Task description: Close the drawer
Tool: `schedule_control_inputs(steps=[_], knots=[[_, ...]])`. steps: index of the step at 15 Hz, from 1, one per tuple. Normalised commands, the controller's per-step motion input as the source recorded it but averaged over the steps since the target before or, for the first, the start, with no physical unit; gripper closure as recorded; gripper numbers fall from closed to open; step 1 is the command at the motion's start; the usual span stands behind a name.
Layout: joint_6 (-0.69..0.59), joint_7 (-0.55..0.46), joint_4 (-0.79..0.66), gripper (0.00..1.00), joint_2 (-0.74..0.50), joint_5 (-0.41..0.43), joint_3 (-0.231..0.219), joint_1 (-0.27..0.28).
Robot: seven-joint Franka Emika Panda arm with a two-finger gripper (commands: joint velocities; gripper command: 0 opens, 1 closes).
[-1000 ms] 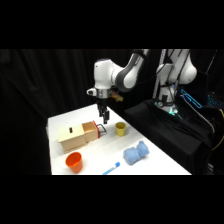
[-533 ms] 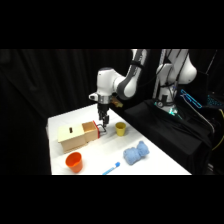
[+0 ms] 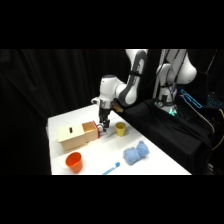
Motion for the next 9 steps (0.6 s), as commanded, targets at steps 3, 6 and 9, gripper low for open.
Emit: schedule_control_inputs(steps=[3, 6, 9], knots=[[0.30, 0.01, 0.07, 0.00, 0.21, 0.044, 0.137, -0.123], [0.26, 0.02, 0.11, 0.00, 0.20, 0.034, 0.146, -0.141], [0.22, 0.04, 0.16, 0.00, 0.20, 0.013, 0.120, -0.116]])
